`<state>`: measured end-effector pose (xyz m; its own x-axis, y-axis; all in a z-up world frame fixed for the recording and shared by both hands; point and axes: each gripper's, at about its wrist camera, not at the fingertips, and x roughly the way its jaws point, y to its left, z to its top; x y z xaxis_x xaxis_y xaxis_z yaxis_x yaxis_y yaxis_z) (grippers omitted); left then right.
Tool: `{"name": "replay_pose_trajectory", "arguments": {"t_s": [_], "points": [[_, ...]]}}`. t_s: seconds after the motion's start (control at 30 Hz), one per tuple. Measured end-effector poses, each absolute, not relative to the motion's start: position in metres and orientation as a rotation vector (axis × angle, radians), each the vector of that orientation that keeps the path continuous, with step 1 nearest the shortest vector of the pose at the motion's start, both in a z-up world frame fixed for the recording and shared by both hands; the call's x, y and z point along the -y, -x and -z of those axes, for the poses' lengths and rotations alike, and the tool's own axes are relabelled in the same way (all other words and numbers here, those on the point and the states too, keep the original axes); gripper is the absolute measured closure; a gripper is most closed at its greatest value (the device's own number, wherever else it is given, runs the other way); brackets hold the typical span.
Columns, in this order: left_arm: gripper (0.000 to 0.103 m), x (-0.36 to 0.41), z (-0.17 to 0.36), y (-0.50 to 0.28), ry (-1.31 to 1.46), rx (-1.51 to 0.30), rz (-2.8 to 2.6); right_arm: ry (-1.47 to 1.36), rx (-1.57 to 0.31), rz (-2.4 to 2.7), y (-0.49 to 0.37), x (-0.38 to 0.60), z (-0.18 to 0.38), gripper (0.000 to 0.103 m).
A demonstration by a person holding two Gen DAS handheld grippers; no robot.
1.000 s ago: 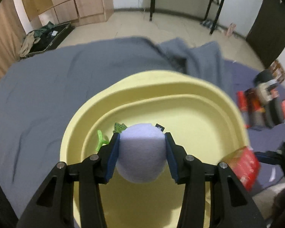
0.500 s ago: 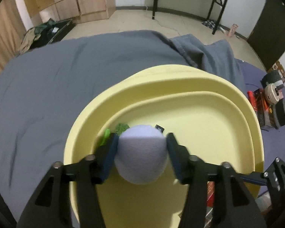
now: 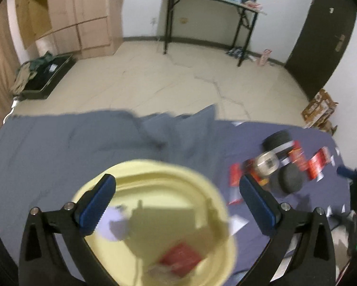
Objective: Organize rigid objects
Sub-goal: 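Grasp the round metal tin with the left tool while the right tool grasps a red-silver pack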
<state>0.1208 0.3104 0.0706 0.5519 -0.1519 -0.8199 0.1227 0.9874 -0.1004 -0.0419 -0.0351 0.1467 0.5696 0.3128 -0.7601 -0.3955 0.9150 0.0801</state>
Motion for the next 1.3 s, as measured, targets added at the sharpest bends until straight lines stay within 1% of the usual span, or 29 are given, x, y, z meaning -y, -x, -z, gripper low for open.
{"name": "replay_pose_trajectory", "arguments": {"t_s": [0.13, 0.2, 0.33, 0.47, 0.6, 0.73, 0.8, 0.97, 1.03, 1.07, 1.1, 1.13, 1.17, 1.2, 1.23, 1.3], "points": [[0.0, -0.246, -0.066, -0.135, 0.046, -0.991, 0.22, -0.034, -0.952, -0.196, 0.009, 0.181, -0.126, 0.0], [0.0, -0.207, -0.054, -0.139, 0.031, -1.011, 0.224, -0.068, -0.95, -0.139, 0.001, 0.225, -0.116, 0.0], [0.0, -0.168, -0.031, -0.155, 0.012, -1.071, 0.194, -0.28, -0.996, -0.141, -0.02, 0.277, -0.091, 0.0], [0.0, -0.153, -0.004, -0.166, 0.002, -1.111, 0.115, -0.284, -1.005, -0.111, -0.037, 0.286, -0.076, 0.0], [0.0, -0.151, 0.009, -0.172, 0.028, -1.121, 0.08, -0.311, -1.054, -0.118, -0.06, 0.286, -0.063, 0.0], [0.0, -0.151, 0.016, -0.171, 0.038, -1.128, 0.076, -0.274, -1.085, -0.105, -0.055, 0.285, -0.069, 0.0], [0.0, -0.149, 0.021, -0.172, 0.03, -1.14, 0.084, -0.236, -1.097, -0.085, -0.046, 0.285, -0.081, 0.0], [0.001, -0.148, 0.024, -0.172, 0.042, -1.136, 0.087, -0.222, -1.122, -0.088, -0.055, 0.286, -0.08, 0.0], [0.002, -0.148, 0.028, -0.173, 0.047, -1.145, 0.091, -0.22, -1.143, -0.076, -0.06, 0.286, -0.071, 0.0], [0.005, -0.148, 0.029, -0.174, 0.043, -1.15, 0.08, -0.228, -1.155, -0.077, -0.06, 0.289, -0.069, 0.0], [0.018, -0.148, 0.032, -0.174, 0.043, -1.157, 0.077, -0.235, -1.167, -0.08, -0.062, 0.291, -0.064, 0.0], [0.037, -0.15, 0.034, -0.176, 0.061, -1.165, 0.092, -0.228, -1.161, -0.083, -0.063, 0.292, -0.062, 0.0], [0.043, -0.151, 0.035, -0.177, 0.074, -1.172, 0.101, -0.219, -1.147, -0.087, -0.063, 0.292, -0.06, 0.001], [0.051, -0.151, 0.034, -0.176, 0.083, -1.173, 0.112, -0.213, -1.126, -0.089, -0.063, 0.292, -0.061, 0.008], [0.051, -0.15, 0.033, -0.175, 0.073, -1.167, 0.115, -0.216, -1.105, -0.089, -0.063, 0.293, -0.064, 0.015], [0.051, -0.148, 0.031, -0.173, 0.058, -1.16, 0.132, -0.221, -1.096, -0.098, -0.062, 0.294, -0.065, 0.015]]}}
